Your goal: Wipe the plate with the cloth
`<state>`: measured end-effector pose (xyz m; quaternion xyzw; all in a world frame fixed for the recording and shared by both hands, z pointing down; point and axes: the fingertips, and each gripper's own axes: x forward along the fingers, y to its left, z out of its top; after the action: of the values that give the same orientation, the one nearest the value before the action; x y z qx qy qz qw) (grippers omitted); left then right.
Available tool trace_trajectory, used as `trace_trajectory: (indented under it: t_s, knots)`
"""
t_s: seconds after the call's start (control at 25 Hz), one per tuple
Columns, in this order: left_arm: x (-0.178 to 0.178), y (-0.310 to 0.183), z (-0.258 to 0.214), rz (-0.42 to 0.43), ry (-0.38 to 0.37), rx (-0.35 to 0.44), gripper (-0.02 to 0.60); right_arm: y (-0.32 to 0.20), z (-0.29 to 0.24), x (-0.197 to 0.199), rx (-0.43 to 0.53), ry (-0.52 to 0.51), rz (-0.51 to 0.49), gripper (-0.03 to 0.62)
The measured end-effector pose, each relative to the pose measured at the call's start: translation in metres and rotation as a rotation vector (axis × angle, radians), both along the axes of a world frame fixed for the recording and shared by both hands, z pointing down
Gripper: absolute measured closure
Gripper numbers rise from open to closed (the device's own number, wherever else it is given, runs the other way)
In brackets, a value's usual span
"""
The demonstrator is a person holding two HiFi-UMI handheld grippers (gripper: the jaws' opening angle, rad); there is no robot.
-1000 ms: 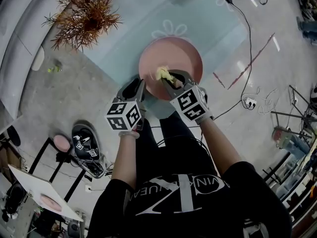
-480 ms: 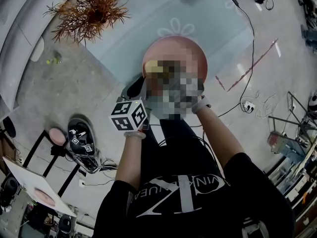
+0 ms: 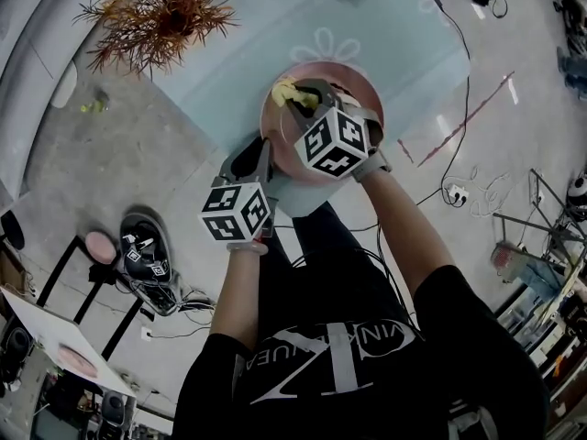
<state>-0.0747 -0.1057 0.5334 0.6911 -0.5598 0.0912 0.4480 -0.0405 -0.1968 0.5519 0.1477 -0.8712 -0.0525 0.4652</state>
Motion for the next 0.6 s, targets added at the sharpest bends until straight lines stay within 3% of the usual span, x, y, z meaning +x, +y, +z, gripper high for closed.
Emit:
trace_trajectory:
  t_s: [0.6]
  knots:
    - [0.001, 0.001, 0.002, 0.012, -0.013, -0.006, 0.581, -0.045, 0.002, 0.07, 0.136, 0.156, 0.238, 0.523]
